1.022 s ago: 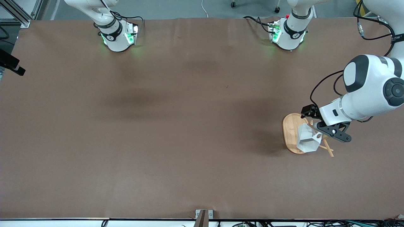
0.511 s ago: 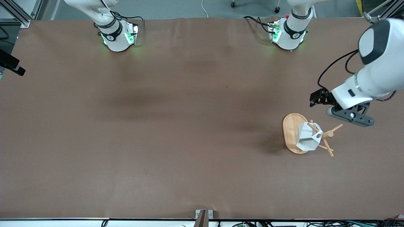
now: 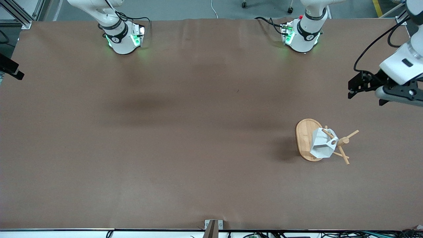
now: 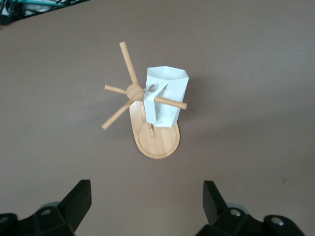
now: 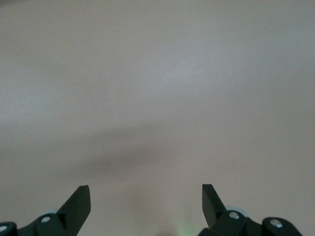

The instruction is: Hang cup on rack

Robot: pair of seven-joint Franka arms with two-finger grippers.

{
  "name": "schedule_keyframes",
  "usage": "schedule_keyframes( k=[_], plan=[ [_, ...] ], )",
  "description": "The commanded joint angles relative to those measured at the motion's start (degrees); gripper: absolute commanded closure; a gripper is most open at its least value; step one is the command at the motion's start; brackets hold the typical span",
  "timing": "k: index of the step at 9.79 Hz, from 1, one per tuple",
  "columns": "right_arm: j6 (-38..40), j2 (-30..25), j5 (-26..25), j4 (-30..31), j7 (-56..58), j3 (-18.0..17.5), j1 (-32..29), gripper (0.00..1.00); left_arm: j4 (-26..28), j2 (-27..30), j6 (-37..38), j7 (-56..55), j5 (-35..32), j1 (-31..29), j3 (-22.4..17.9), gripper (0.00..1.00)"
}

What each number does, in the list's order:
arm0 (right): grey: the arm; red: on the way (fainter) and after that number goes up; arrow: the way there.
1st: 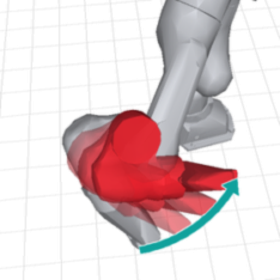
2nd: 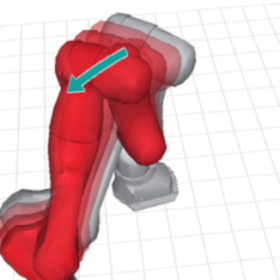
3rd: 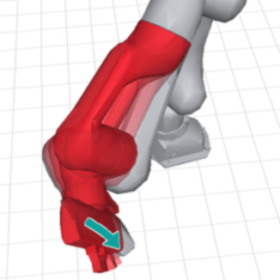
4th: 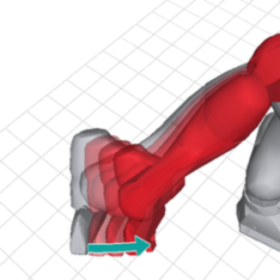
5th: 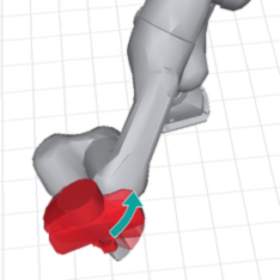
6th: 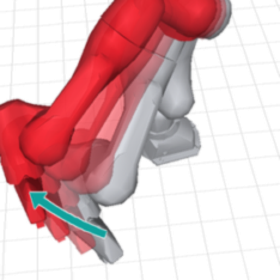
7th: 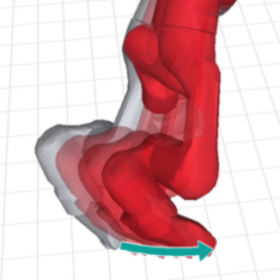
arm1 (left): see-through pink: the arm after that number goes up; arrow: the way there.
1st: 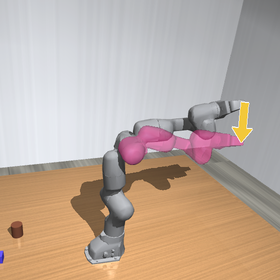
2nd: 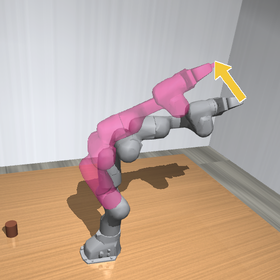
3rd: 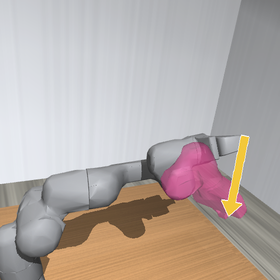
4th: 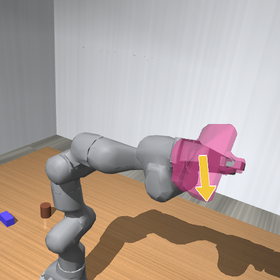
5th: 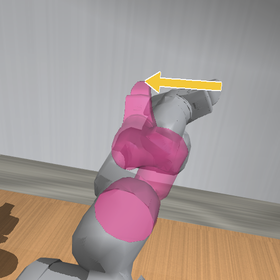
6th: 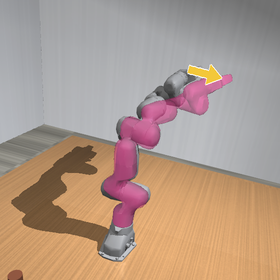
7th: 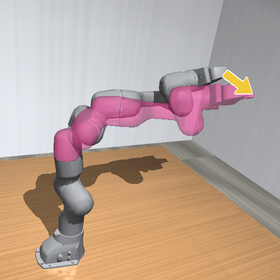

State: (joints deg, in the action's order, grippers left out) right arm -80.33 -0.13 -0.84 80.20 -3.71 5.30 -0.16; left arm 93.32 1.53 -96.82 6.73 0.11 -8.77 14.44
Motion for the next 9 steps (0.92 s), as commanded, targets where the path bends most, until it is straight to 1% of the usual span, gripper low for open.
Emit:
schedule_keyframes(
  k=[1, 4, 5, 7, 9],
  plan=[
    [0.08, -0.31, -1.01, 0.4, 0.11, -0.02, 0.07, 0.0, 1.6, 2.41, 4.6, -4.96, 0.06, 6.13, -5.3, 0.0],
    [0.17, -0.31, -0.74, 0.49, 0.2, -0.02, -0.1, 0.0, 1.52, 4.79, 7.87, -4.45, 0.77, 5.96, -5.39, 0.0],
    [0.17, -0.31, -0.48, 0.49, 0.2, -0.11, -0.8, 0.0, 0.99, 4.79, 8.05, -4.18, 0.68, 6.13, -5.65, 0.0],
    [0.17, -0.31, -0.39, 0.49, 0.2, -0.2, -1.24, 0.0, -2.95, 3.13, 10.84, -4.27, 0.77, 5.78, -5.74, 0.0],
    [0.17, -0.31, -0.3, 0.57, 0.11, -0.72, -1.68, 0.0, -3.67, 2.95, 11.74, -4.7, 0.77, 6.04, -5.48, 0.0]
  ],
)
